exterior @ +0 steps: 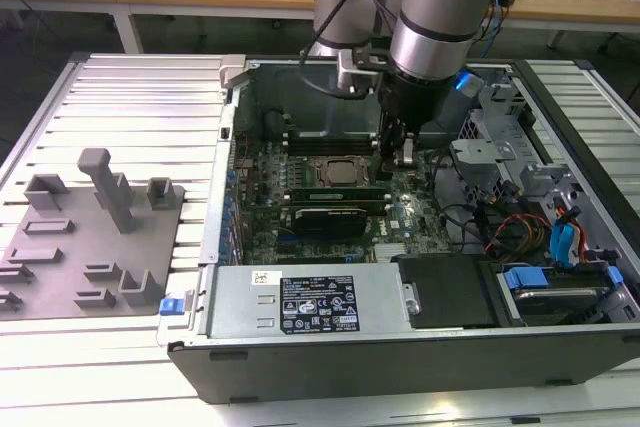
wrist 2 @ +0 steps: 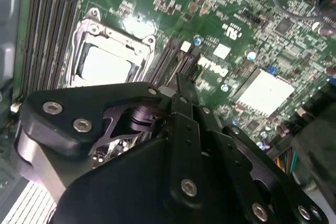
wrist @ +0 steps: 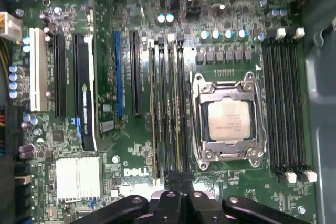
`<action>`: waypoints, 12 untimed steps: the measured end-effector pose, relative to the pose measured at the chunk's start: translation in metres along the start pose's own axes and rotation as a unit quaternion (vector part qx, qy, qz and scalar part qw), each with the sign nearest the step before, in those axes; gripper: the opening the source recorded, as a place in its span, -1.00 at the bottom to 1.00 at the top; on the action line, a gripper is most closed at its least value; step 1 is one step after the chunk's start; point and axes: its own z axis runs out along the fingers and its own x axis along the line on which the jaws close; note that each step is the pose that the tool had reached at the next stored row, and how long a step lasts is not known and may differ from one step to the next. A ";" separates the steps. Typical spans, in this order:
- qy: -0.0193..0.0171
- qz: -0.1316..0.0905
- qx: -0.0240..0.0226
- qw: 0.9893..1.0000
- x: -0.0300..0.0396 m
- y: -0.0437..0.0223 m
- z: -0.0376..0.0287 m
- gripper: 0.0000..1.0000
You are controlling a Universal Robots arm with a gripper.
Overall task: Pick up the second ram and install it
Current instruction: 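Press down the second ram until it locks into place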
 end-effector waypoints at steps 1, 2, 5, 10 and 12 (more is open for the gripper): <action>0.000 0.000 0.000 1.000 0.0000 -0.0005 0.0029 -0.79; 0.000 0.000 0.000 1.000 0.0000 -0.0006 0.0070 -0.79; -0.001 -0.002 0.000 1.000 -0.0006 0.0031 0.0185 -0.79; -0.001 -0.006 0.000 1.000 -0.0012 0.0027 0.0283 -0.79; -0.002 -0.006 0.000 1.000 -0.0015 0.0030 0.0240 -0.79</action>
